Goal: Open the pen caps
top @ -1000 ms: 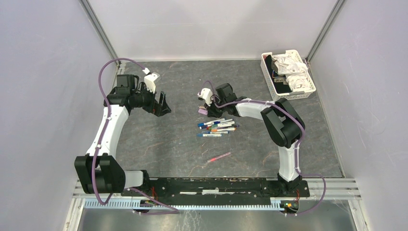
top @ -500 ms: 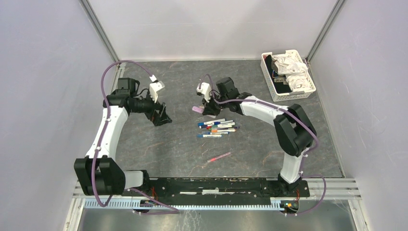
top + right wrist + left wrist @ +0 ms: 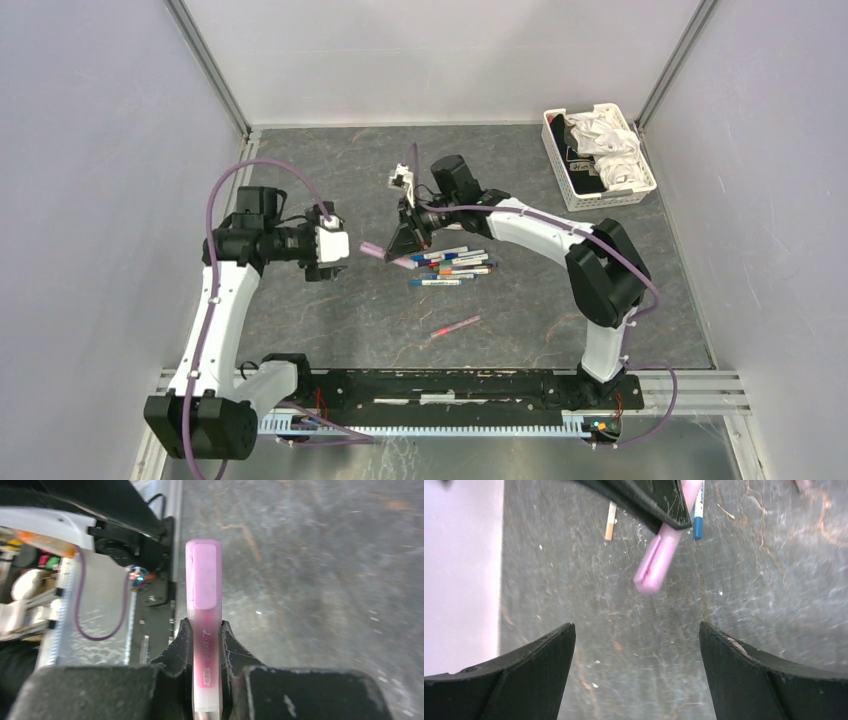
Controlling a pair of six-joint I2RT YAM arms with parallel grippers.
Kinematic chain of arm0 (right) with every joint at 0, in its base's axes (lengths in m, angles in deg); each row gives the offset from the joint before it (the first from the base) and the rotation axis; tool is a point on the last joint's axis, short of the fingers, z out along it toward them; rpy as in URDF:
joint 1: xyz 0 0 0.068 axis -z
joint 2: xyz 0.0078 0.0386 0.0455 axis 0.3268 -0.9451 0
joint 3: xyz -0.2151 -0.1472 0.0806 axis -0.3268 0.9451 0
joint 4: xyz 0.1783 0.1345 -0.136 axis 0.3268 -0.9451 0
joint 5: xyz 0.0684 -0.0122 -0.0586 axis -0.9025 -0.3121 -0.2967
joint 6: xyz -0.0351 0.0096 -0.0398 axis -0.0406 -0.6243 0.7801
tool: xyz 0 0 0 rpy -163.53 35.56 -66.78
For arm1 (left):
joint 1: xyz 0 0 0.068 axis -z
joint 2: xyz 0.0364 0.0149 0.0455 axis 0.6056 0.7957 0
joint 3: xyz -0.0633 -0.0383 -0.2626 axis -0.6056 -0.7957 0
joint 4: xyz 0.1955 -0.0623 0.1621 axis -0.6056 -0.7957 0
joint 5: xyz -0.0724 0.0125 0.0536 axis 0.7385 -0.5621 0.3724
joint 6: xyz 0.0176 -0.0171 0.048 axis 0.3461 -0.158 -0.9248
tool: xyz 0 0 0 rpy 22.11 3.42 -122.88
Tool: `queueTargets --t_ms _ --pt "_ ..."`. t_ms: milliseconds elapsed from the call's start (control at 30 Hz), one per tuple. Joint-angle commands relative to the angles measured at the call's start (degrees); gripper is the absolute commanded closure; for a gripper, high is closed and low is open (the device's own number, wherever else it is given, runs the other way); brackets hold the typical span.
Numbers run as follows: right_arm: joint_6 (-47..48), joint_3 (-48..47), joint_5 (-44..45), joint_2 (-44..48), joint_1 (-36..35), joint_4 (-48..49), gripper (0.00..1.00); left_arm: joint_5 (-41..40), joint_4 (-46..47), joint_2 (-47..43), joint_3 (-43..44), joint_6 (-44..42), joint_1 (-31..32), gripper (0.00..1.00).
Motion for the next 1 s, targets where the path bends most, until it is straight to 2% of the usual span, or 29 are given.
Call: queueTargets --t_ms 0,167,300,433,533,600,633,667,700,833,900,967 --pt "-10.8 -3.3 -7.7 -2.3 -3.4 5.2 1.0 -2.6 -2.0 -4.9 -2.9 -20.7 2.9 0.03" --pt "-19.2 -3.4 -7.9 -4.2 -5.6 13.1 1.0 -5.4 -2.0 -9.8 -7.5 -27.8 7.4 0.08" --pt "-23.1 -4.0 -8.0 -5.3 -6.0 16.3 1.0 -9.4 -2.0 -11.4 -9.5 -27.2 11.8 0.18" --pt "-25.2 -4.2 -8.0 -5.7 -6.3 18.2 1.0 -10.9 -1.3 -13.3 -12.1 -27.3 13.5 0.29" --pt "-25.5 -4.4 -8.1 -6.0 -6.5 18.2 1.0 -11.1 1.2 -14.3 -13.2 -26.3 14.0 0.43" --pt "-25.3 -4.1 -8.1 -5.8 -6.5 17.8 1.0 -11.8 2.3 -14.2 -13.4 -26.2 14.0 0.59" --pt "-25.2 -3.9 -8.1 -5.7 -6.5 17.8 1.0 -12.3 3.0 -14.2 -13.4 -26.2 14.0 0.71" --pt "-25.1 -3.7 -8.0 -5.4 -6.6 17.7 0.98 -12.5 4.0 -14.3 -13.6 -25.6 14.0 0.81" --pt "-24.6 -3.4 -8.1 -5.2 -6.6 17.4 0.95 -12.5 5.1 -14.4 -13.7 -24.7 14.1 0.85" --pt "-23.7 -2.1 -7.8 -4.7 -7.4 16.9 0.74 -12.0 6.6 -15.1 -14.0 -24.4 14.1 0.92" --pt "-24.1 -2.1 -7.8 -4.9 -8.0 17.6 0.69 -11.3 6.7 -15.2 -13.8 -23.9 14.2 0.93" --pt "-24.7 -2.1 -7.7 -5.0 -8.5 18.5 0.68 -10.3 7.3 -15.1 -13.4 -22.1 14.2 0.95"
